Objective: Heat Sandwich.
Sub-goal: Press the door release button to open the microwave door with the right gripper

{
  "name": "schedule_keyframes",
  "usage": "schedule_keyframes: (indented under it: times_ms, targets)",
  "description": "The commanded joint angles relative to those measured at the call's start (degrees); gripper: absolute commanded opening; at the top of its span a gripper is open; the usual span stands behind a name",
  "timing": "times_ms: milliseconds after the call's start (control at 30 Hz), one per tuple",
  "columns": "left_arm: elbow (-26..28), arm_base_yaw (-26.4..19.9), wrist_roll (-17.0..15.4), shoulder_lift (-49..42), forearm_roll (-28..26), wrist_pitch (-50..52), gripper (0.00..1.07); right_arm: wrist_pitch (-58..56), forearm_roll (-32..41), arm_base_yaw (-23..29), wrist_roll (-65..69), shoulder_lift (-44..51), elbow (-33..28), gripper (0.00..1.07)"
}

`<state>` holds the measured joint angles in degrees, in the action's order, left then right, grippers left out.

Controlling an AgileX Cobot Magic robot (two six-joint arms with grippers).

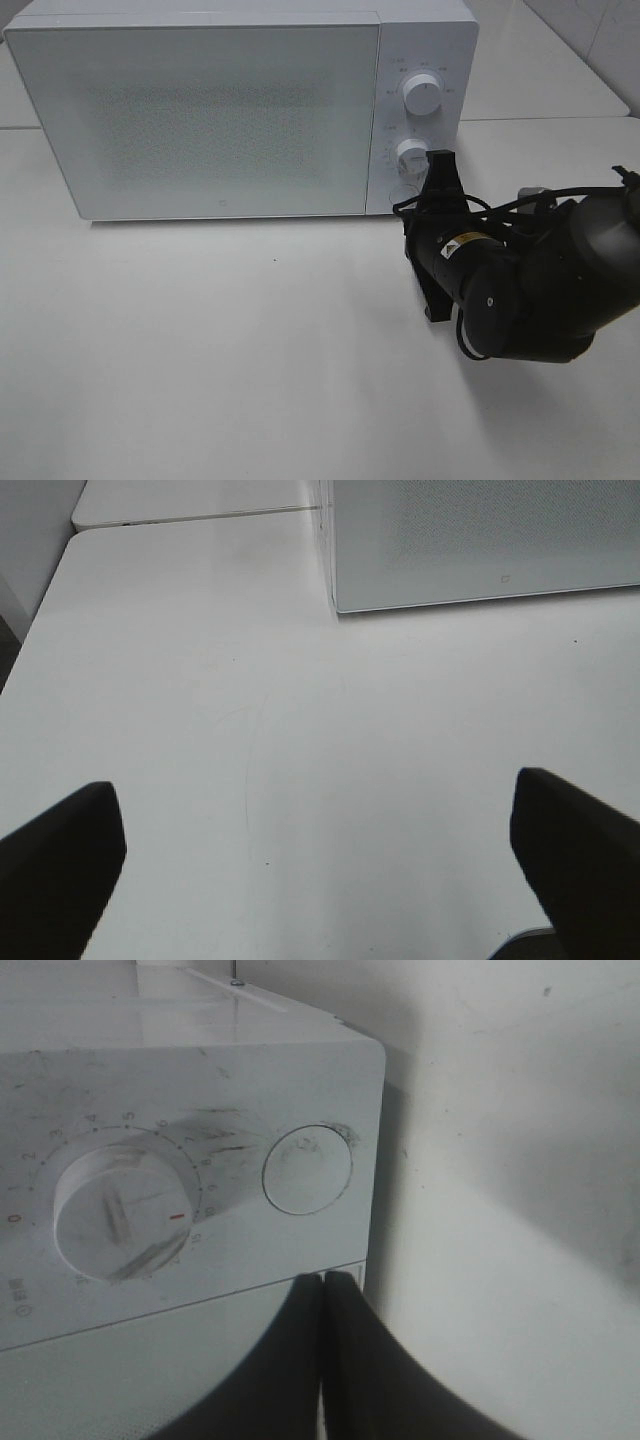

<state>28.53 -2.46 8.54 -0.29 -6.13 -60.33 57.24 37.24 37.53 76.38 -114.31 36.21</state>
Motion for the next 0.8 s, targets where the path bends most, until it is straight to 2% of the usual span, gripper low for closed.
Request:
schedule_keyframes:
  times_ms: [33,800]
  targets:
    - [-0.17,0.06,0.0,-1.49,-0.23,0.69,1.01,-0.06,-3.55,-2.01,1.38,-1.43,2.35,0.01]
    - [-0.17,0.06,0.0,-1.49,-0.23,0.69,1.01,-4.18,-7.85,-8.19,0.57,-5.27,9.74,0.0]
